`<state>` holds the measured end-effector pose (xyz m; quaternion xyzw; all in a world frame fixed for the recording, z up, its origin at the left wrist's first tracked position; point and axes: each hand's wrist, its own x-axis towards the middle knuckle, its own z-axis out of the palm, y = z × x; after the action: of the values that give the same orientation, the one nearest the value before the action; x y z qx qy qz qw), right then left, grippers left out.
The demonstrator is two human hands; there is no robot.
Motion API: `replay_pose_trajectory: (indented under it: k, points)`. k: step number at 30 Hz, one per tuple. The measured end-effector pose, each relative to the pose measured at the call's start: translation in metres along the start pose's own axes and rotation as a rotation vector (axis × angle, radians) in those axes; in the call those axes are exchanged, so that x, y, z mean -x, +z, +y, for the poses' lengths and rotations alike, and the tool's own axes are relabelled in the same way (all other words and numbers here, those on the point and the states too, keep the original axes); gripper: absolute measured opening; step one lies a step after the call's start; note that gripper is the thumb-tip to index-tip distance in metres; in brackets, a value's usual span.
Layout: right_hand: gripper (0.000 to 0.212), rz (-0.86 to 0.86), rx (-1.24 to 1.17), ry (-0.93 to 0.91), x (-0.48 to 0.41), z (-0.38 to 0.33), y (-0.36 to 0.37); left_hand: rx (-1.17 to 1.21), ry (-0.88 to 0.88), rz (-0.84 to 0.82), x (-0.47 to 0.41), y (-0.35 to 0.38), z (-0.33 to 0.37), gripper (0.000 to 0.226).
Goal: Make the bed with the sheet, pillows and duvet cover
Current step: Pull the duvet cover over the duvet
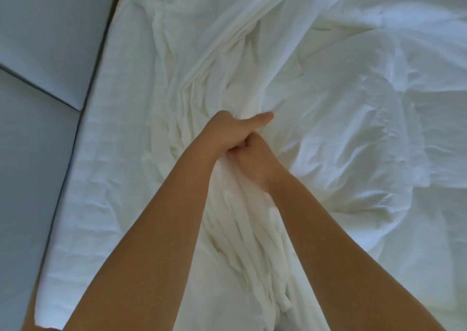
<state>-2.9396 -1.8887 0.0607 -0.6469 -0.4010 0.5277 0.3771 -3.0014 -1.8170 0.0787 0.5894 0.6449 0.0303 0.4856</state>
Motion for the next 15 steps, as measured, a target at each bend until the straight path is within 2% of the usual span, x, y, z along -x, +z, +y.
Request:
replay_pose_trajectory:
  k: [1,3,4,6,7,8,9,10,12,13,14,15]
  points:
    - [0.020,-0.042,0.051,-0.002,0.003,0.003,0.003,-0.088,-0.004,0.019,-0.004,0.001,0.001,0.036]
    - [0.021,-0.069,-0.050,-0.006,0.011,0.015,0.009,-0.148,-0.037,0.108,-0.013,-0.001,0.001,0.027]
    - [0.023,-0.005,-0.169,0.004,0.014,0.022,0.011,-0.112,-0.043,0.141,-0.016,-0.002,-0.001,0.022]
    - [0.019,0.257,-0.348,0.113,0.012,0.035,0.010,-0.013,-0.024,0.192,-0.017,-0.003,0.000,0.012]
    - [0.027,0.349,-0.372,0.197,0.009,0.039,0.009,0.035,-0.010,0.228,-0.017,-0.003,0.003,0.012]
    - [0.043,0.341,-0.376,0.285,0.005,0.042,0.008,0.064,0.012,0.266,-0.017,-0.003,0.006,0.013]
    - [0.056,0.251,-0.376,0.341,0.001,0.045,0.009,0.071,0.040,0.292,-0.018,-0.003,0.008,0.015]
    - [0.061,0.108,-0.364,0.345,-0.001,0.045,0.012,0.083,0.053,0.294,-0.018,-0.005,0.010,0.019]
    - [0.046,-0.193,-0.307,0.259,0.002,0.037,0.024,0.083,-0.006,0.227,-0.016,-0.013,0.011,0.035]
    - [0.034,-0.243,-0.296,0.218,0.004,0.035,0.031,-0.011,-0.056,0.184,-0.014,-0.018,0.011,0.050]
    - [0.028,-0.218,-0.314,0.184,0.006,0.034,0.038,-0.175,-0.098,0.134,-0.014,-0.021,0.009,0.058]
    - [0.027,-0.151,-0.351,0.164,0.007,0.034,0.043,-0.371,-0.122,0.101,-0.015,-0.024,0.007,0.054]
